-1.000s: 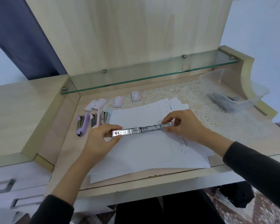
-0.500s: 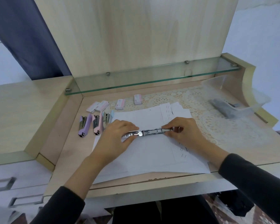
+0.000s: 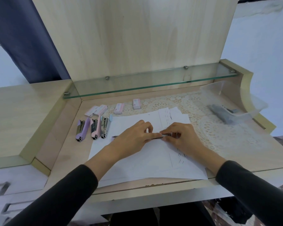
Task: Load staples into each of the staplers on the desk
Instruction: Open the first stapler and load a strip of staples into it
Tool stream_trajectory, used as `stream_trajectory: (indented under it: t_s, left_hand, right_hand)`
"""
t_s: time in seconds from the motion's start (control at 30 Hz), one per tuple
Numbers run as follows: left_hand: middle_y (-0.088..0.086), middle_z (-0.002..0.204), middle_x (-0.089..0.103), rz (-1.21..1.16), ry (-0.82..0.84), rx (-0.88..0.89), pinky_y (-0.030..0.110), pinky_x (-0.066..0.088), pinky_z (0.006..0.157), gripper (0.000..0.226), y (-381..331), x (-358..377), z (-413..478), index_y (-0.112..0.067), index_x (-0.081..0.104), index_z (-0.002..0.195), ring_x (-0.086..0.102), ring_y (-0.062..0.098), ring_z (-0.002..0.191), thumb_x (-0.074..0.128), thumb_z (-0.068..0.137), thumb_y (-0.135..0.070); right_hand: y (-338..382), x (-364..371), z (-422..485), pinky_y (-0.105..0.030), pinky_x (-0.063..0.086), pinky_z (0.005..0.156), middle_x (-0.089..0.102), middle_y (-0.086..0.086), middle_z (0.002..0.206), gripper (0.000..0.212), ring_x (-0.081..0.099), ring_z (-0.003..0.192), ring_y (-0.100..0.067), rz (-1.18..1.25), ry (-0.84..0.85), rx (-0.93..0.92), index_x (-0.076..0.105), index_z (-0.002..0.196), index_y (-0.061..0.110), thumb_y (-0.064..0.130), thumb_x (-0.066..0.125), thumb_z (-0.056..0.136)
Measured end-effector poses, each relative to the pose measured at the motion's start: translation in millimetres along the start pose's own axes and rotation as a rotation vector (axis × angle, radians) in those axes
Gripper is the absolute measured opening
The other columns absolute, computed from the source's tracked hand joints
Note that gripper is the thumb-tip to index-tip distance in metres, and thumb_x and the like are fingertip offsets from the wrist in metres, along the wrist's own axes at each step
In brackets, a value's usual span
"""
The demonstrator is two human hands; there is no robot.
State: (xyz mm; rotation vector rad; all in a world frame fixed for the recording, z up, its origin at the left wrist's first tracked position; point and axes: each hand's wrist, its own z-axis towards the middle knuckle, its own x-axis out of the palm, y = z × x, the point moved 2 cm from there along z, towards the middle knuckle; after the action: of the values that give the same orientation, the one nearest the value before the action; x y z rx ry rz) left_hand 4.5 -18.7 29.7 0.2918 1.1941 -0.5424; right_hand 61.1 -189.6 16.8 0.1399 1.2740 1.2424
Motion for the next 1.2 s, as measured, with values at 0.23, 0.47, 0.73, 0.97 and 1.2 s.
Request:
stream_trajectory:
  t_s: [0.23,0.47,0.73,0.97,1.2]
  left_hand:
    - [0.009,0.079,0.055,0.043,0.056,0.098,0.025,0.040,0.047,0.032,1.3,-8.6,6.2,-0.025,0.063,0.113,0.047,0.021,0.063,0.043,0.088,-0.020]
    - [0.010,0.098,0.052,0.033,0.155,0.036,0.027,0.037,0.054,0.047,7.0,-6.6,4.2,-0.030,0.057,0.120,0.040,0.017,0.070,0.061,0.083,-0.001]
    - [0.010,0.089,0.060,0.028,0.079,0.088,0.027,0.045,0.053,0.025,9.1,-12.7,2.7,-0.013,0.066,0.102,0.054,0.021,0.068,0.057,0.079,-0.008]
    - [-0.003,0.082,0.070,-0.133,-0.140,-0.045,0.031,0.052,0.057,0.014,9.8,-5.9,-6.3,-0.027,0.056,0.091,0.056,0.011,0.073,0.057,0.078,-0.031]
    - [-0.009,0.075,0.070,-0.142,-0.279,-0.217,0.022,0.047,0.055,0.024,0.4,-0.8,-1.6,-0.023,0.070,0.093,0.049,0.005,0.067,0.057,0.077,-0.035]
  right_hand:
    - [0.5,-1.6,0.3,-0.009,0.042,0.062,0.070,-0.002,0.077,0.016,0.051,0.060,0.002,0.004,0.002,0.034,0.075,0.083,0.012,0.012,0.077,0.068]
    - [-0.9,-0.7,1.0,-0.010,0.041,0.061,0.070,-0.001,0.077,0.015,0.054,0.060,0.000,-0.002,0.014,0.055,0.074,0.083,0.014,0.014,0.077,0.068]
    - [-1.9,0.6,1.6,-0.008,0.038,0.056,0.070,-0.003,0.076,0.015,0.051,0.062,0.005,-0.008,0.009,0.058,0.074,0.082,0.013,0.013,0.078,0.067]
    - [-1.1,-1.0,1.3,-0.007,0.036,0.053,0.063,0.003,0.070,0.015,0.051,0.059,0.004,0.001,-0.020,0.065,0.074,0.080,0.009,0.010,0.078,0.065]
    - [4.4,-1.0,0.3,-0.006,0.037,0.055,0.059,0.012,0.068,0.015,0.052,0.060,0.009,-0.010,-0.016,0.042,0.073,0.081,0.008,0.008,0.077,0.067]
